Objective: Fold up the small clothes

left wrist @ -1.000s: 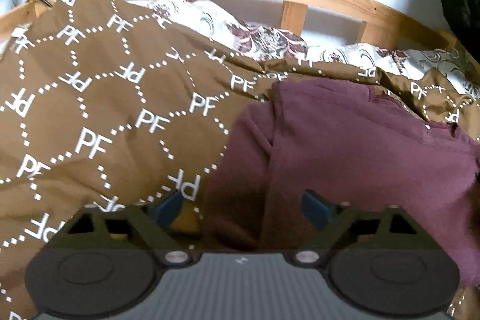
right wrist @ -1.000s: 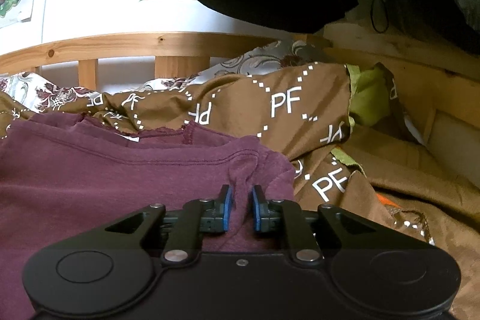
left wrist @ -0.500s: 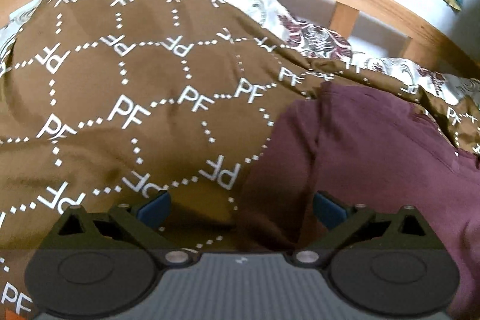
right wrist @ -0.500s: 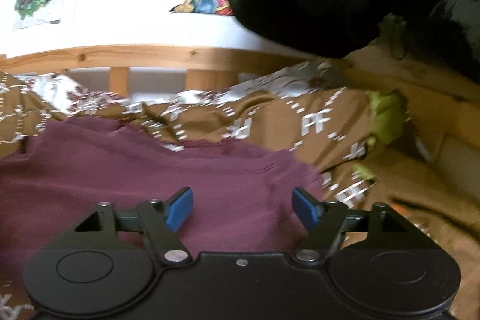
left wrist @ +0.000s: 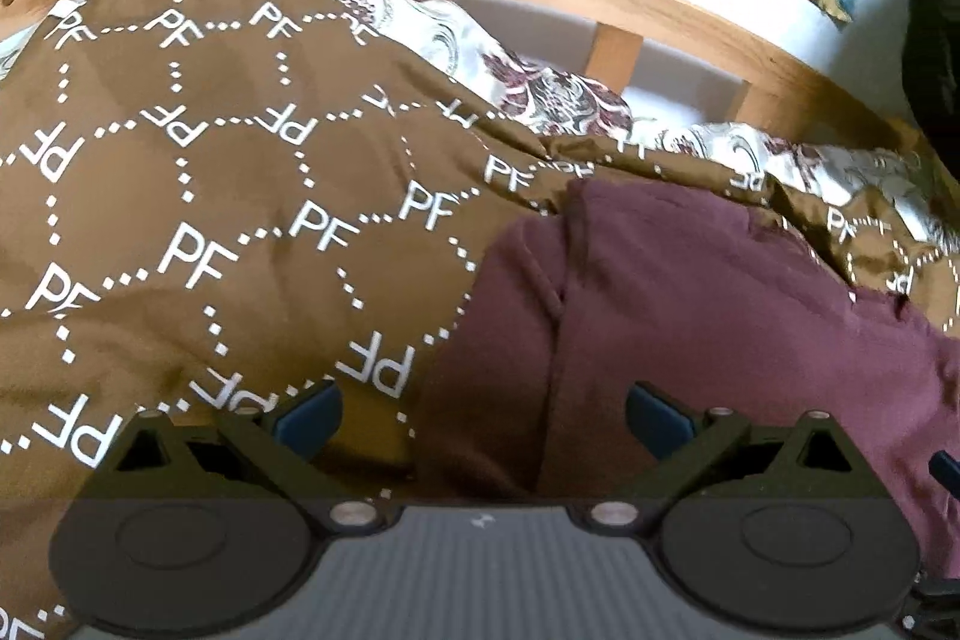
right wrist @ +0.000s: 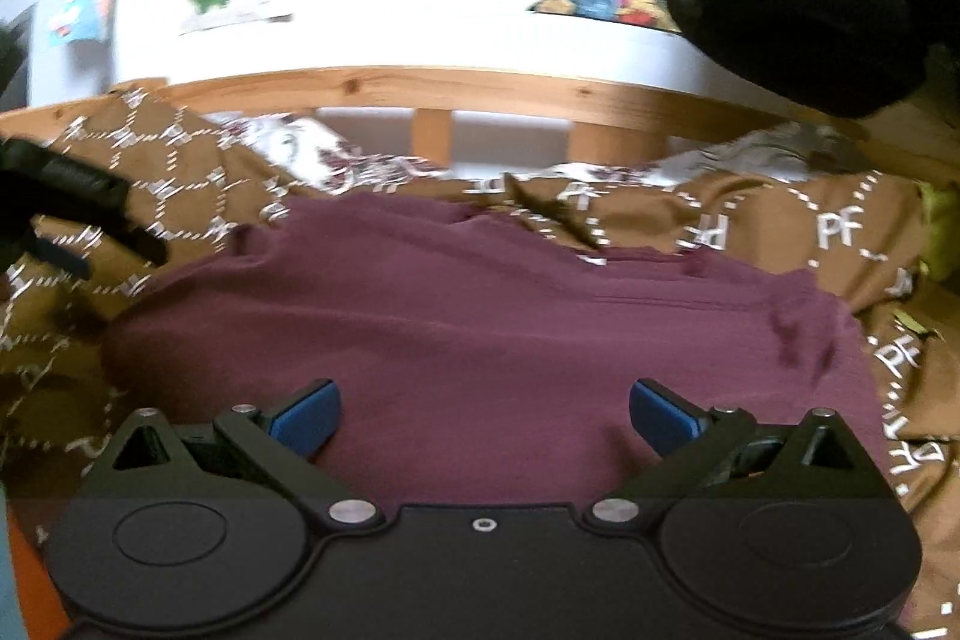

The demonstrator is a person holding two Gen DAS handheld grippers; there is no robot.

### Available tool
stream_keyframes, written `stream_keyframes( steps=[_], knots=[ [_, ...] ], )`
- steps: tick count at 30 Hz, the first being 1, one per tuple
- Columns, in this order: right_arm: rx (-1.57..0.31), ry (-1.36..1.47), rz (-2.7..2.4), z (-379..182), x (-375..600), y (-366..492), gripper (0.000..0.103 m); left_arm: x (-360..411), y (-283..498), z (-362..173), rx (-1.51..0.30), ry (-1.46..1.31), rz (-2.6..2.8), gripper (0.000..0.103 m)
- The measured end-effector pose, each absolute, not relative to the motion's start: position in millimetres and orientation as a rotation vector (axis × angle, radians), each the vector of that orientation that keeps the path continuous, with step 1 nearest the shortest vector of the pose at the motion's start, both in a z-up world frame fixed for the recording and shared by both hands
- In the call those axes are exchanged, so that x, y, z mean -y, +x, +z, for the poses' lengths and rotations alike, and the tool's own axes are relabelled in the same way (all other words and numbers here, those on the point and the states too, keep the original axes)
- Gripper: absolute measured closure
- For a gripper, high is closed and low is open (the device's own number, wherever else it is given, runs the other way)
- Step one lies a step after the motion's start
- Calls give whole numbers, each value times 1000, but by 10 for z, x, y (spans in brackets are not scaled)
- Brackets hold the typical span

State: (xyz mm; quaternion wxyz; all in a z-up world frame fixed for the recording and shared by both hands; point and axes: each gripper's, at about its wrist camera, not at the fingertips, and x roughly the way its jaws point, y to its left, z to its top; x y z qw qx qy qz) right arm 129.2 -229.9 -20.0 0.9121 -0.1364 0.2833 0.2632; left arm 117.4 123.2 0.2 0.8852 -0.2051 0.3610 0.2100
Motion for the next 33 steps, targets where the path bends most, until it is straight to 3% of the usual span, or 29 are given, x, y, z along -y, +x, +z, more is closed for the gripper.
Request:
stream_keyframes(
  steps=[8, 33],
  knots=[
    [-686, -291, 552, -351, 2275, 1388, 1, -1180, 1196, -73, -801, -419, 431, 1],
    [-741, -227, 572, -436, 2381, 1446, 0, -1273, 1269, -282, -893, -371, 454, 1]
  ],
)
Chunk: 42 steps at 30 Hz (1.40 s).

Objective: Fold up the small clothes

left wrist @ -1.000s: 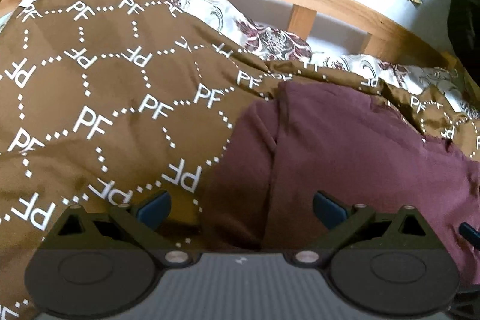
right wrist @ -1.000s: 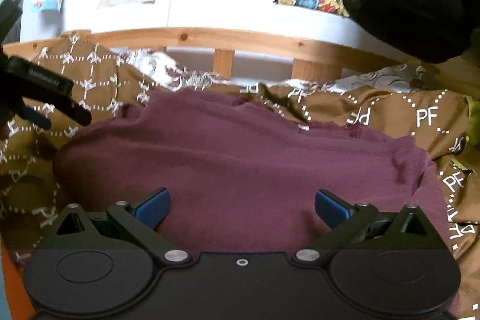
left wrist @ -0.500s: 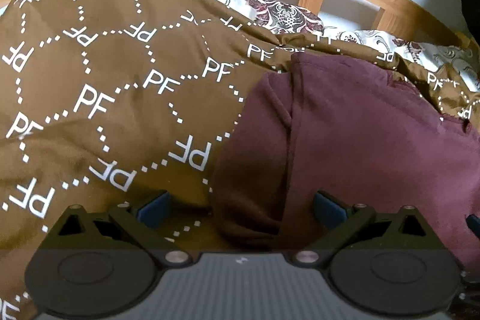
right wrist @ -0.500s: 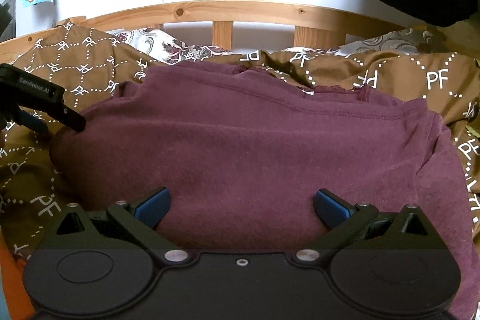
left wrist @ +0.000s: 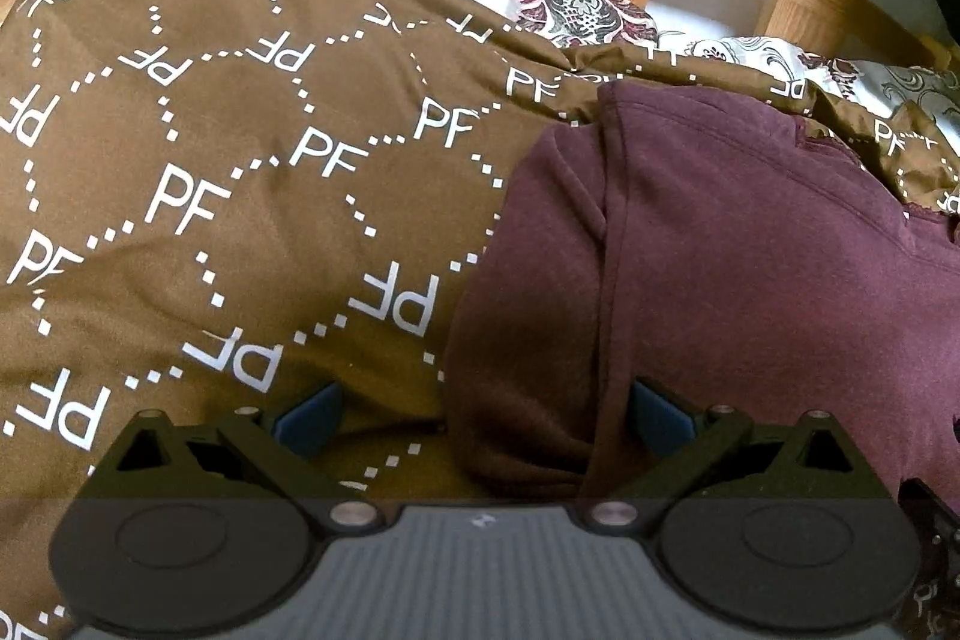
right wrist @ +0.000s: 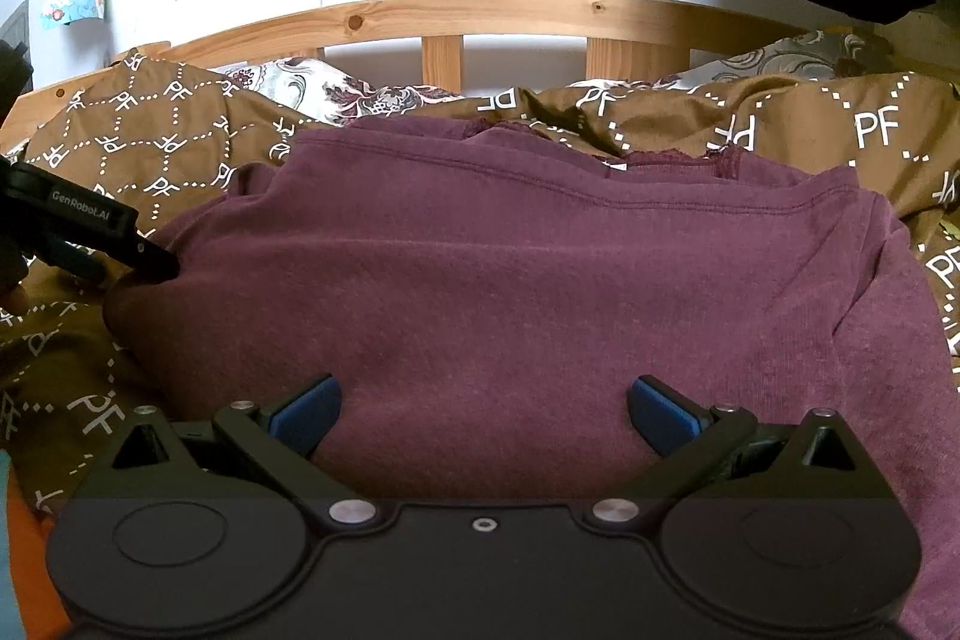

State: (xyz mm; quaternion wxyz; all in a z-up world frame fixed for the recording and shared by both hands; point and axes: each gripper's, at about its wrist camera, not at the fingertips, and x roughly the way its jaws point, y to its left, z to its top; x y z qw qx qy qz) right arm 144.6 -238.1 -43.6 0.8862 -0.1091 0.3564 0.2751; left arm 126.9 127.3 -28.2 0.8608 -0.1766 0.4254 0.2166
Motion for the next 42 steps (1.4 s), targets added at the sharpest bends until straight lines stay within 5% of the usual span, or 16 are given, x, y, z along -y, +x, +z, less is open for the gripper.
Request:
stream_keyframes(
  steps=[14, 24, 30, 38, 42],
  knots=[
    [-743, -221, 573, -442, 2386, 1450, 1, -1131, 1652, -159, -895, 6, 151, 1],
    [-746, -209, 572, -449, 2391, 1454, 1, -1489, 1724, -316, -961, -244, 98, 2],
    [-746, -209, 571, -453, 2391, 1453, 0, -1505, 1717, -254, -979, -300, 52, 29],
    [-747, -211, 571, -458, 2394, 1449, 1, -1492, 1691, -111, -978, -396, 63, 81],
    [-751, -234, 563, -441, 2368, 1435, 1, -1342, 1683, 122, -945, -362, 96, 89]
  ],
)
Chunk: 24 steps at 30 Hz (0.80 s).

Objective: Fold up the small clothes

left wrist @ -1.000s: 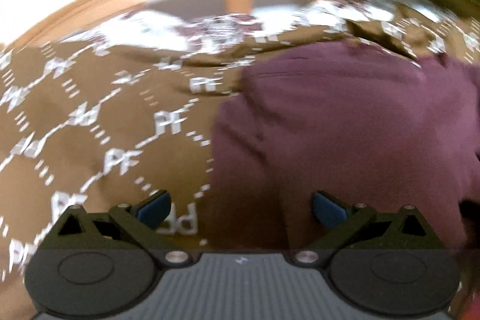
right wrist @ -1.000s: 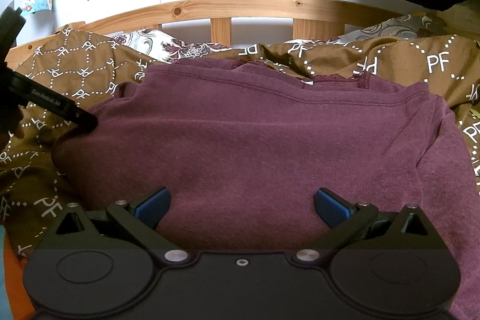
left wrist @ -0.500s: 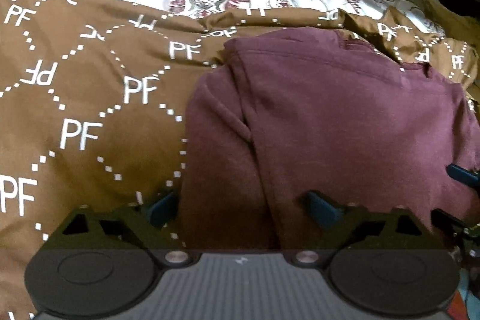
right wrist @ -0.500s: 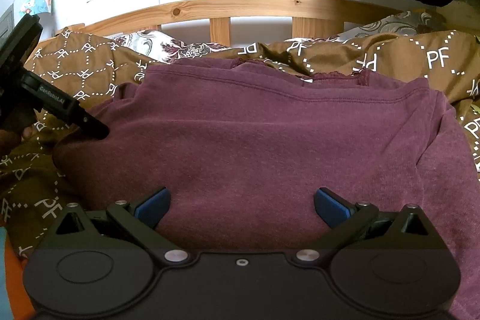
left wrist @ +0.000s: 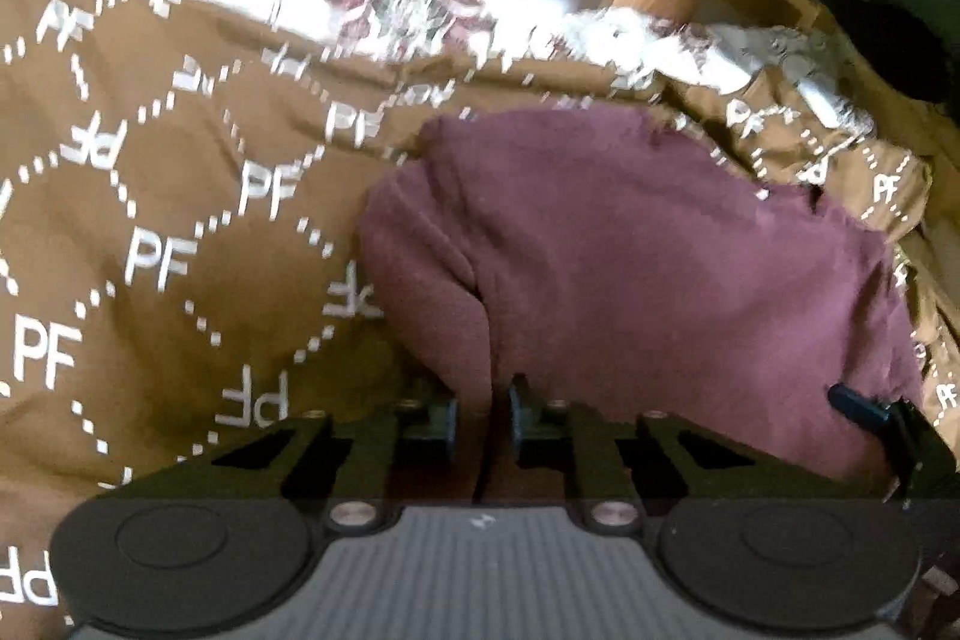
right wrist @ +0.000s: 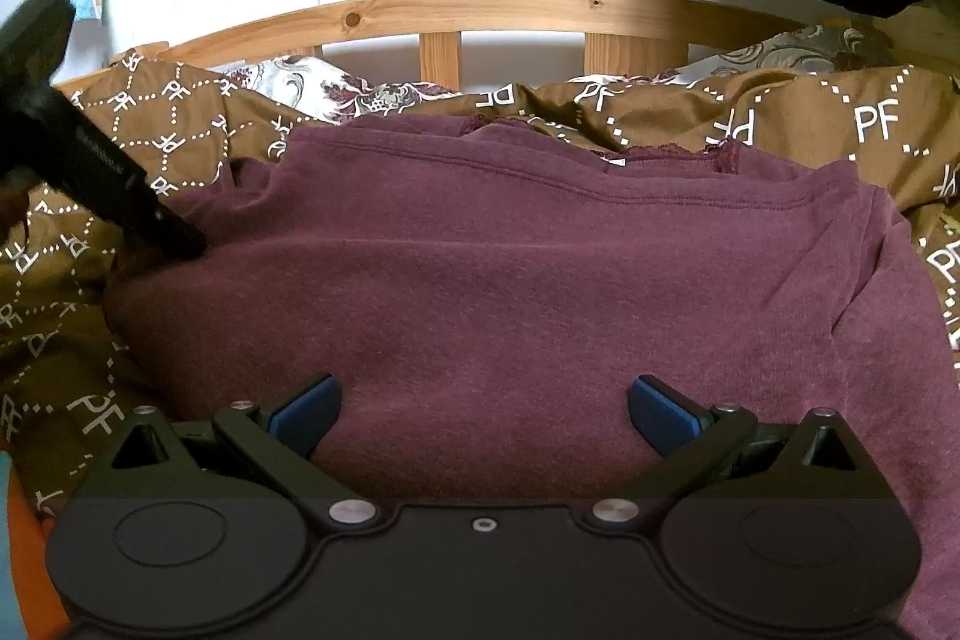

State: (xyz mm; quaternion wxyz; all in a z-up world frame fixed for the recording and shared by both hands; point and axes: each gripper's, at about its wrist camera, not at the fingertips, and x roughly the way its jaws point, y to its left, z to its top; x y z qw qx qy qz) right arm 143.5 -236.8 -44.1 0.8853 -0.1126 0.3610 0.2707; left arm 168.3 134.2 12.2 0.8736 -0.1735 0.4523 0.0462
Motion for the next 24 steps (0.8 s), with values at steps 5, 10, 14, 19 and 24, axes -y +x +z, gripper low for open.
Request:
stream_keyframes(
  steps=[5, 10, 14, 19, 24],
  knots=[
    [-758, -298, 553, -312, 2320, 1432, 1, -1016, 1731, 536, -893, -281, 82, 91],
    [-675, -354, 498, -60, 2421, 1411, 1, -558, 1872, 889, -840, -225, -1, 91],
    [-658, -354, 402, 126, 2647, 1480, 1, -86, 2064, 996, -852, -175, -83, 91],
    [-672, -299, 258, 280, 3030, 1634, 1, 524, 2222, 911, -848, -122, -154, 91],
    [-648, -264, 144, 383, 3428, 1735, 1, 877, 2221, 640, -859, -126, -156, 91]
  ],
)
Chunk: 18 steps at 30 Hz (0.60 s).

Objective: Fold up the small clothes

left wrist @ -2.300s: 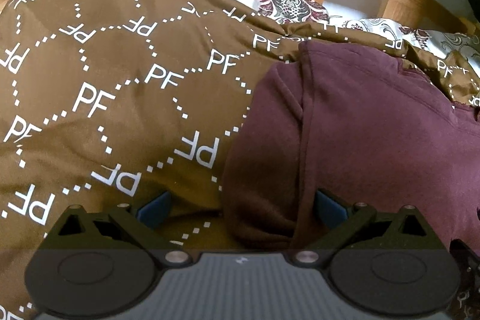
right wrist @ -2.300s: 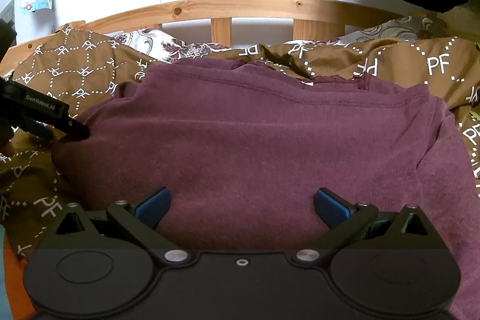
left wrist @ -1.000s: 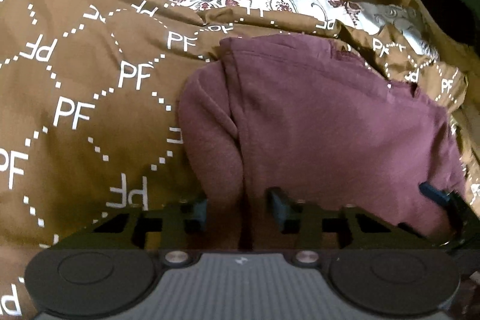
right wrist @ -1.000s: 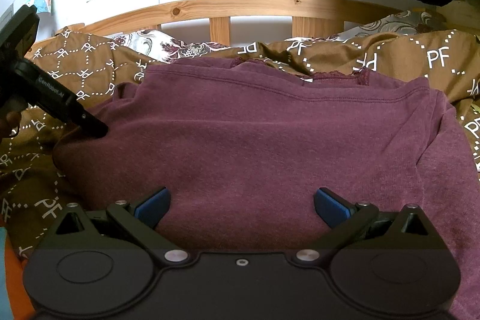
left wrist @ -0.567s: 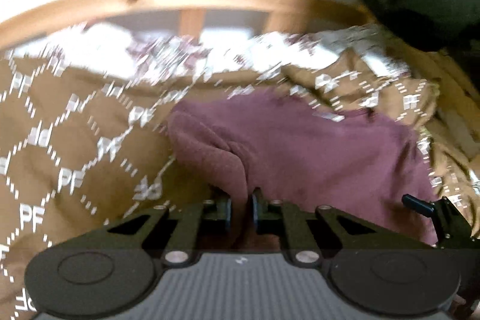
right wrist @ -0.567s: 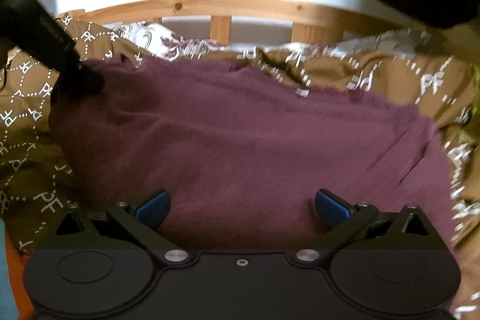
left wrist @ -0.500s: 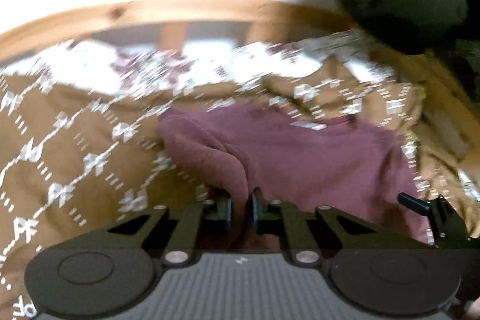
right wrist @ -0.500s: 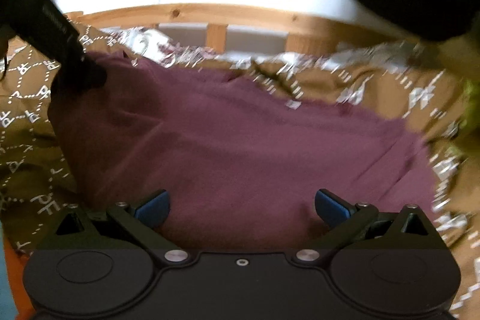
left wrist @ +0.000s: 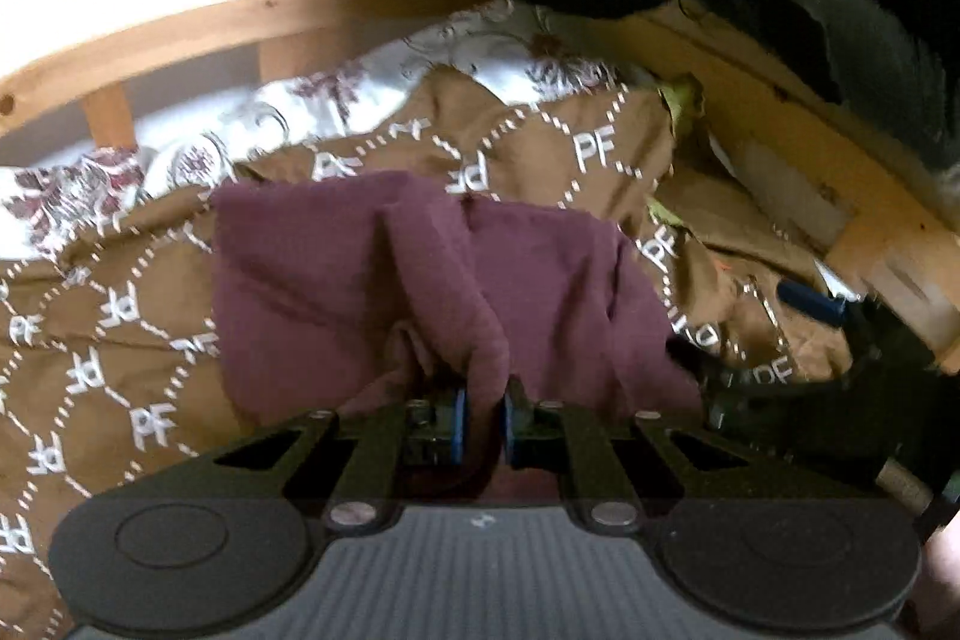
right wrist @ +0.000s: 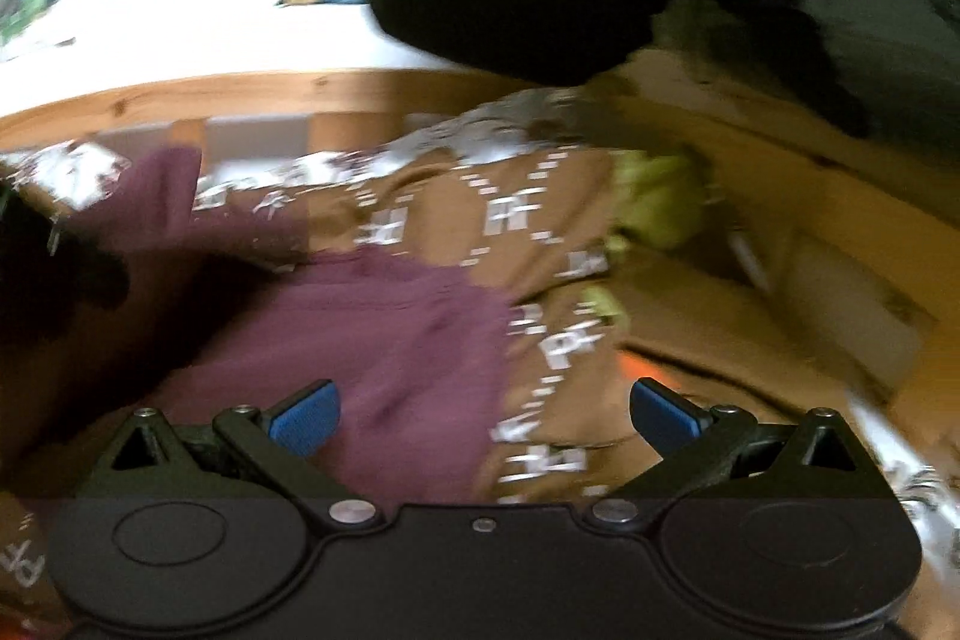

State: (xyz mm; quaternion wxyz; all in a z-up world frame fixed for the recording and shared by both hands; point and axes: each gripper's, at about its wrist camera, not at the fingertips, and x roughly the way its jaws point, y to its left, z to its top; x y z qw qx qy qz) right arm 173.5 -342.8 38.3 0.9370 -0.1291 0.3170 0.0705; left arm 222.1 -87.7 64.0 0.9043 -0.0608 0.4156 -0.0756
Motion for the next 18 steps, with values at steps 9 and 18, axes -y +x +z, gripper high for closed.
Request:
stream_keyframes(
  steps=[9, 18],
  knots=[
    [-661, -184, 91, 365, 3659, 1818, 1, 1102, 2001, 391, -823, -15, -138, 88],
    [-646, -148, 106, 325, 3603, 1833, 1, 1086, 1674, 593, -749, -116, -268, 19]
  ],
)
